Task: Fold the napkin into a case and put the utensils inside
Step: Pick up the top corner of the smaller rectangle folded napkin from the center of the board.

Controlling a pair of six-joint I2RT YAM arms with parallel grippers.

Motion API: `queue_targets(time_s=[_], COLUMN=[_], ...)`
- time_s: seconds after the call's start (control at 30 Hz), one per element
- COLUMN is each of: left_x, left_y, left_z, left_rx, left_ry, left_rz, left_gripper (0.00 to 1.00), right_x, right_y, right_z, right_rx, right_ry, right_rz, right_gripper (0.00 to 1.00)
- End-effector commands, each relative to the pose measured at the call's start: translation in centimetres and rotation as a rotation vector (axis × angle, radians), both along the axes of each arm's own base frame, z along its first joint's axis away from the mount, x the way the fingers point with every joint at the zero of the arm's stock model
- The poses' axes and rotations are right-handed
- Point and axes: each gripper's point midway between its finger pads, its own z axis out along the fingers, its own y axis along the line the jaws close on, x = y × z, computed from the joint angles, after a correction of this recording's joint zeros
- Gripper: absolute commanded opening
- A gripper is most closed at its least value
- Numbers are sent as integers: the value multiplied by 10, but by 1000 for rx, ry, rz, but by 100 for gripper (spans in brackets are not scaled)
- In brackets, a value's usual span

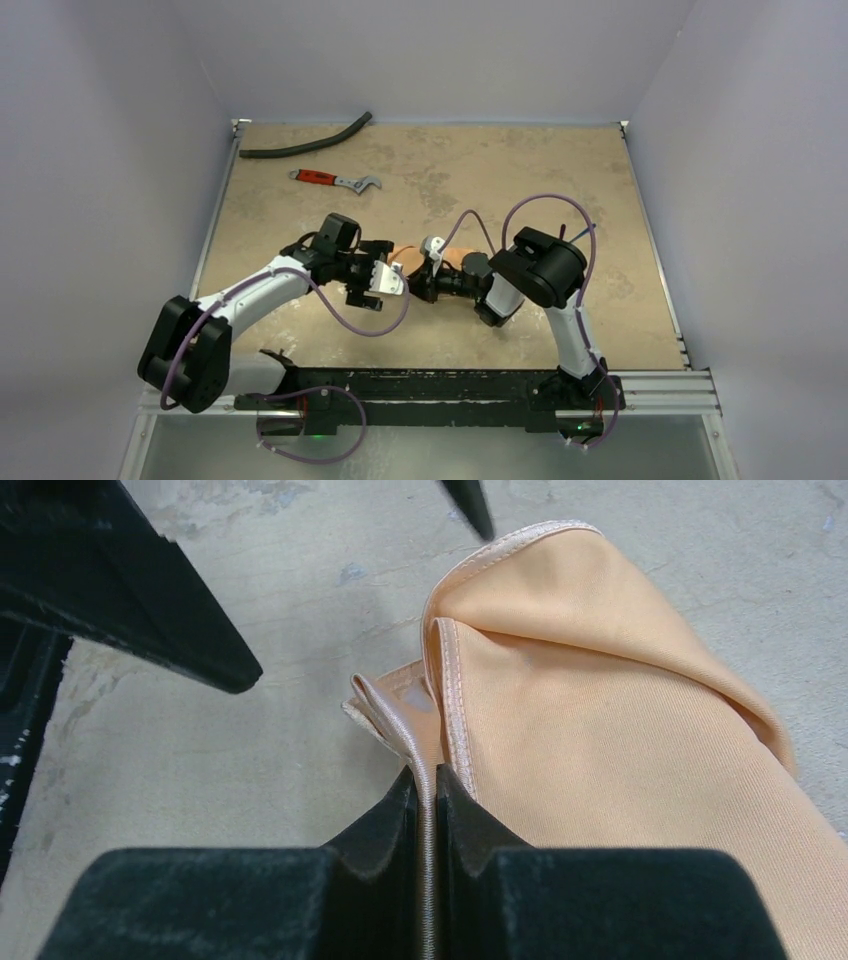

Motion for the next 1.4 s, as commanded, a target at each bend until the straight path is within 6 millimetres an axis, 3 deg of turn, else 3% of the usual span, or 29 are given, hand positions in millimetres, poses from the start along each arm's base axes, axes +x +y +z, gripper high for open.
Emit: queue_targets(time_s=[0.0, 0.1, 0.2, 0.3, 0.4, 0.7, 0.77, 0.83, 0.9, 1.0, 1.13, 1.27, 1.37], left_x=[-6, 22, 34, 20, 0, -5, -3, 2, 7, 9, 10, 10, 8], left_y=[-1, -3, -3, -12, -19, -35, -38, -37, -37, -37, -37, -36, -34], left_z=[-10, -3, 7, 16, 9, -3, -3, -6, -7, -7, -8, -7, -6], left_rx=[17, 6, -35, -81, -77, -46, -50, -42, -37, -37, -36, -35, -35], left_ry=[-61, -97, -49, 46, 69, 23, 20, 10, -3, -5, -5, 8, 25], left_rz=[-142, -17, 78, 60, -28, -126, -120, -104, -84, -79, -68, -46, -33], left_gripper=[96, 93, 86, 79, 77, 76, 68, 54, 36, 1, 0, 0, 0], right_x=[8, 7, 4, 1, -3, -6, -7, -8, -8, -8, -7, -4, 0], right_y=[3, 0, 0, 0, 2, 4, 4, 3, 3, 3, 2, -1, -4], right_z=[123, 118, 113, 110, 108, 115, 116, 118, 119, 121, 127, 133, 137], right_rx=[414, 410, 398, 396, 397, 419, 420, 426, 425, 429, 439, 441, 445], right_ry=[-307, -256, -213, -190, -154, -78, -80, -93, -97, -105, -138, -193, -218], right_rz=[41, 69, 90, 107, 132, 165, 169, 170, 169, 169, 164, 134, 117], right_gripper=[12, 12, 13, 13, 13, 13, 13, 13, 13, 13, 15, 26, 28])
